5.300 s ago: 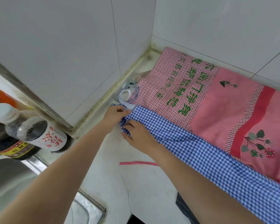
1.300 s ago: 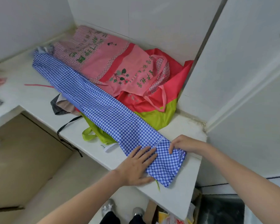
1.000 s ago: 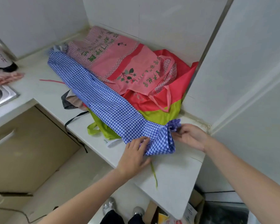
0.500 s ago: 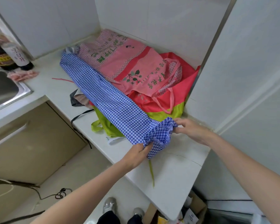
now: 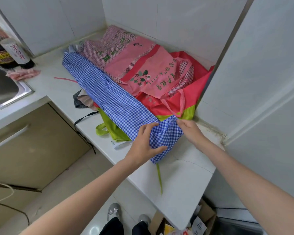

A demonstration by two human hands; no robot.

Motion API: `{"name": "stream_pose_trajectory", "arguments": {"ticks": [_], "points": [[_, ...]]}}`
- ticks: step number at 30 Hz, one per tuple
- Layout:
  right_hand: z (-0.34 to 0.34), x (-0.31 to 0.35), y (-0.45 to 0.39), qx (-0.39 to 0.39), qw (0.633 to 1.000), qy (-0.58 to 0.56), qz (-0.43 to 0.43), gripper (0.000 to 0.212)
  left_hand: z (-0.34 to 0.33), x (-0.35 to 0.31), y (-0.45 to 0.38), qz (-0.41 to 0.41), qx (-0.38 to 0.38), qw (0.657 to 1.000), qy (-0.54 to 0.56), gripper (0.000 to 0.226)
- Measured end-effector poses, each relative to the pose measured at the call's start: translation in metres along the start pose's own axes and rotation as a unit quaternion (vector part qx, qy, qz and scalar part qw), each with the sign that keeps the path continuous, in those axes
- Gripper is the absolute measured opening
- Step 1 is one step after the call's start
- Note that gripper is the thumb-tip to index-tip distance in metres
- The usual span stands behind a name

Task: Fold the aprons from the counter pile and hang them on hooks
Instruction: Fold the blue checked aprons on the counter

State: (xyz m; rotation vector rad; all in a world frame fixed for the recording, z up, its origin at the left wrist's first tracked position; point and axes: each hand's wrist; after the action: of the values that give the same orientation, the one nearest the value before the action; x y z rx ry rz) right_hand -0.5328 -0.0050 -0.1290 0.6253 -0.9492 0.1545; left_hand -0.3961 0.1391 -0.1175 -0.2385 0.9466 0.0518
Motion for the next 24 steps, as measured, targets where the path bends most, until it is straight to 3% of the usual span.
{"name": "stream_pose_trajectory", "arguments": {"ticks": [3,5,6,8,12,14,15,17,19,21,24], "points": [[0.002,0.007,0.006,0.041,0.997,-0.058,-0.016,0.039,-0.001,0.008,-0.012,0.049,0.004,0.998,-0.046,0.045],[0.01,0.009,0.009,0.092,0.994,-0.052,-0.027,0.029,0.006,0.015,-0.017,0.094,-0.001,0.996,0.006,0.027],[0.014,0.01,0.012,0.123,0.992,-0.03,-0.025,0.021,0.011,0.018,-0.018,0.112,-0.006,0.992,0.054,0.029],[0.021,0.009,0.015,0.185,0.982,0.04,-0.01,0.029,0.018,0.02,-0.02,0.112,-0.029,0.987,0.114,0.032],[0.024,-0.004,0.006,0.175,0.961,0.212,0.033,0.036,0.019,0.008,-0.017,0.042,-0.062,0.992,0.101,0.038],[0.022,-0.007,0.003,0.189,0.948,0.25,0.058,0.036,0.014,0.002,-0.011,0.043,-0.046,0.986,0.154,0.03],[0.021,-0.008,0.002,0.196,0.942,0.266,0.06,0.035,0.013,0.0,-0.007,0.06,-0.014,0.982,0.178,0.031],[0.017,-0.01,-0.001,0.217,0.936,0.274,0.035,0.034,0.009,0.005,0.001,0.119,0.073,0.972,0.188,0.068],[0.011,-0.014,-0.006,0.203,0.945,0.257,0.018,0.033,0.006,0.015,0.008,0.19,0.107,0.959,0.179,0.1],[0.005,-0.015,-0.01,0.141,0.964,0.225,0.019,0.031,0.005,0.022,0.013,0.249,0.084,0.938,0.227,0.104],[-0.005,-0.011,-0.003,0.092,0.99,0.103,0.007,0.034,0.006,0.025,0.019,0.269,0.097,0.897,0.338,0.081]]}}
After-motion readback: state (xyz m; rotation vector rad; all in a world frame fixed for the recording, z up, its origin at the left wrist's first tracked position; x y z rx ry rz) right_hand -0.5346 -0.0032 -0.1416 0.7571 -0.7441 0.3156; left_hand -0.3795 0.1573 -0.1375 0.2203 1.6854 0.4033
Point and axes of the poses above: each hand's wrist, its own y-axis away from the middle knuckle, its own z-axis out of the back of the hand, x = y × z, and after that the axes turned 15 degrees about -z, right-handed
